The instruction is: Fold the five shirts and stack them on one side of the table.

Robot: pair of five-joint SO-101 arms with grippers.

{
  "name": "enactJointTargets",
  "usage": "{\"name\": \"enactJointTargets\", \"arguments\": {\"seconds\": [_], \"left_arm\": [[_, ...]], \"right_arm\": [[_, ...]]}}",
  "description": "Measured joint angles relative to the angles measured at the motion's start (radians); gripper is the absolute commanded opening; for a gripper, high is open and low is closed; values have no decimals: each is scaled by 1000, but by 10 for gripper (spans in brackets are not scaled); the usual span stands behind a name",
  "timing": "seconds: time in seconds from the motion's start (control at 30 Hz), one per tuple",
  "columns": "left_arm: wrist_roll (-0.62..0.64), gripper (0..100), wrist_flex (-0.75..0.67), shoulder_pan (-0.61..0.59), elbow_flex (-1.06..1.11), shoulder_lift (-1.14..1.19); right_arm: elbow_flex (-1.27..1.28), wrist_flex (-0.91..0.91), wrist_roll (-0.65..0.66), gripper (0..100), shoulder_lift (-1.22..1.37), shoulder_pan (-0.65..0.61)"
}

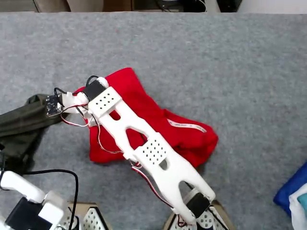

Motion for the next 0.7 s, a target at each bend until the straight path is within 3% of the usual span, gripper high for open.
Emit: {"name": "enactJointTargets", "arguments": {"seconds": [0.13,0.5,0.7], "left_arm": [[0,278,0,0,2,0],[0,278,0,0,2,0],[0,278,0,0,2,0]], "right_arm": [[0,0,0,3,0,6],[-57,0,-3,4,5,21],[-295,41,-130,4,8,87]]}}
